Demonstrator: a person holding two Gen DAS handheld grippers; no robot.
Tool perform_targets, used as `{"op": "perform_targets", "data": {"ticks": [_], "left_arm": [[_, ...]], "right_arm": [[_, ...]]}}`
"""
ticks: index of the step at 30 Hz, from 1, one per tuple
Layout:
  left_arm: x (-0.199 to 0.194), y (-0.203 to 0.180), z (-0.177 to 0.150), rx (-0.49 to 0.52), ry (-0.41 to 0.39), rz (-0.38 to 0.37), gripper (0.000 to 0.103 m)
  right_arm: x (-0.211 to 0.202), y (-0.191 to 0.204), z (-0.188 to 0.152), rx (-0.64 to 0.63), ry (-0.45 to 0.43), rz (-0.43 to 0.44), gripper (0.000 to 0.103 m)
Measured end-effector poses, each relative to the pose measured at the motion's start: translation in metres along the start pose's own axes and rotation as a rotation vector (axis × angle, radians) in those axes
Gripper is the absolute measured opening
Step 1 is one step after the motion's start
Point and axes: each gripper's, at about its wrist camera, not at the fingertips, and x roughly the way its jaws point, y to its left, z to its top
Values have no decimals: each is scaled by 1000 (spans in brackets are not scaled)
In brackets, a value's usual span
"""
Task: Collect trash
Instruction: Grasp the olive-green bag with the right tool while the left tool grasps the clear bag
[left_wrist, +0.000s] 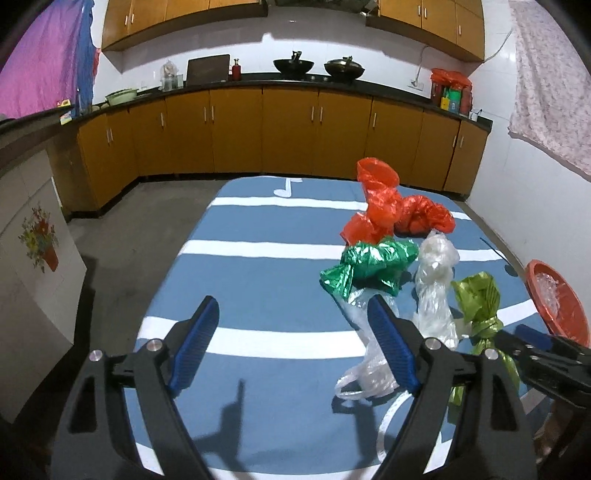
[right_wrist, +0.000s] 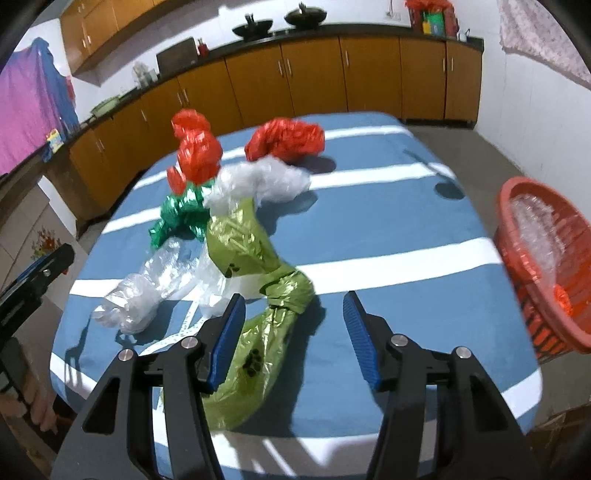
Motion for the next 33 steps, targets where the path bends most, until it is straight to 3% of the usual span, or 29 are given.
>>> {"op": "perform_targets", "data": {"ticks": [3,5,6,8,15,20,27,33], "left_arm": [[4,-2,-3,3,14,-20,81],[8,-7,-5,13,25,-35,81],[10,-10,-6,18,30,-41,81],[15,-18,-8,32,44,-56,81],[34,-47,-10,96,89,-74,81],[56,-57,-14,110,166,-71,79],[75,-55,-27,105,265,-87,62],[69,-51,-27,92,252,-109,40]], "right_arm": [[12,-1,-2,4,41,-7,49],[17,-2,-4,5,59,-5,35],[17,-2,-4,-4,55,-9,23],[16,-4,-4,-8,64,-10,15],[4,-31,-3,51,33,-78,12],[-4,-44,-4,81,24,-87,12],[-4,-42,-4,83,22,-76,12],[-11,-41,-1,81,7,-64,12]]}}
